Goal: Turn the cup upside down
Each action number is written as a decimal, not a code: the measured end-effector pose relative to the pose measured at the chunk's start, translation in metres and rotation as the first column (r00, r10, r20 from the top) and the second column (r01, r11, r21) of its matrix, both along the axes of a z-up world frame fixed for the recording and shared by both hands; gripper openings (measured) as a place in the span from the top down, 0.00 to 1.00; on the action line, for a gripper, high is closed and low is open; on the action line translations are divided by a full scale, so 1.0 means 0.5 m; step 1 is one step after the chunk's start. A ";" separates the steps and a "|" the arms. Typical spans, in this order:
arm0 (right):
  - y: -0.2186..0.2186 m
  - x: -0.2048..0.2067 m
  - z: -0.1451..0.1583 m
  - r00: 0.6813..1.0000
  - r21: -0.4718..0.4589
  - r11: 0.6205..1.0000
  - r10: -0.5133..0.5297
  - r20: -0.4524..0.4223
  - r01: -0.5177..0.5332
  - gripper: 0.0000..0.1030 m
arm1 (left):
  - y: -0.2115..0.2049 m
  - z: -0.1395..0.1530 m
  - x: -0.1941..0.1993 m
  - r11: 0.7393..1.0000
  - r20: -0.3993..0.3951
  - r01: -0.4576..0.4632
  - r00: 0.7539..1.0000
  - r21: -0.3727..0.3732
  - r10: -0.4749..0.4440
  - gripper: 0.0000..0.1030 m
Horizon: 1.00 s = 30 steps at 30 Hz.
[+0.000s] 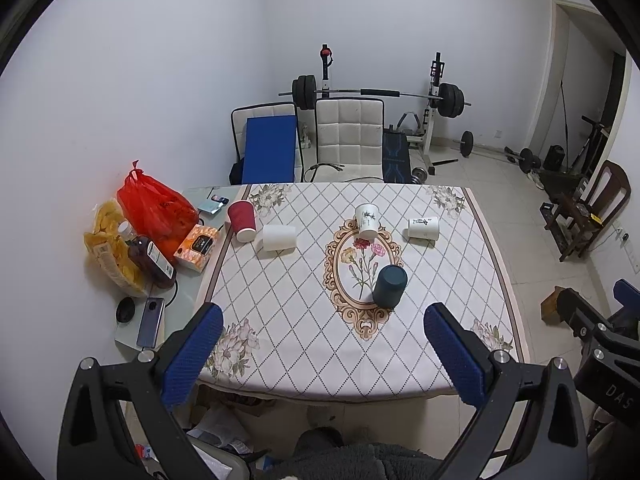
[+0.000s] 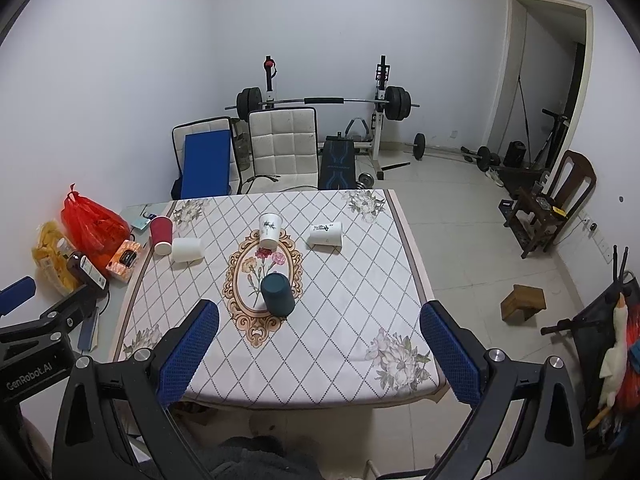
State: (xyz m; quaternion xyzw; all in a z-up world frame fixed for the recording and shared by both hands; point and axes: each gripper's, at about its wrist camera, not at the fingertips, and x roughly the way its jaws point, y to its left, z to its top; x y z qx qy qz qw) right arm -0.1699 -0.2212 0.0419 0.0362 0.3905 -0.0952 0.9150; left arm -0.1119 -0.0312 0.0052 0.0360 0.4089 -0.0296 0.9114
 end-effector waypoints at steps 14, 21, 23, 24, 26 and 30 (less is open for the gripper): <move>-0.002 -0.007 -0.010 1.000 0.003 1.000 0.015 -0.015 -0.015 0.01 | -0.005 -0.008 -0.015 1.000 -0.004 -0.011 1.000 0.001 0.011 0.00; 0.001 -0.006 -0.014 0.999 0.005 1.000 0.025 -0.019 -0.025 0.01 | -0.002 -0.011 -0.020 1.000 -0.005 -0.009 1.000 -0.002 0.009 0.00; 0.001 -0.005 -0.014 0.999 0.008 1.000 0.027 -0.020 -0.027 0.01 | -0.001 -0.011 -0.019 1.000 -0.005 -0.008 1.000 -0.001 0.008 0.00; 0.001 -0.005 -0.015 0.999 0.009 1.000 0.026 -0.020 -0.026 0.01 | -0.001 -0.011 -0.020 1.000 -0.005 -0.008 1.000 -0.002 0.008 0.00; -0.001 -0.005 -0.015 0.999 0.009 1.000 0.027 -0.021 -0.027 0.01 | -0.002 -0.012 -0.021 1.000 -0.002 -0.009 1.000 0.001 0.009 0.00; -0.001 -0.005 -0.015 0.999 0.010 1.000 0.027 -0.021 -0.027 0.01 | -0.005 -0.015 -0.024 1.000 -0.003 -0.012 1.000 0.001 0.012 0.00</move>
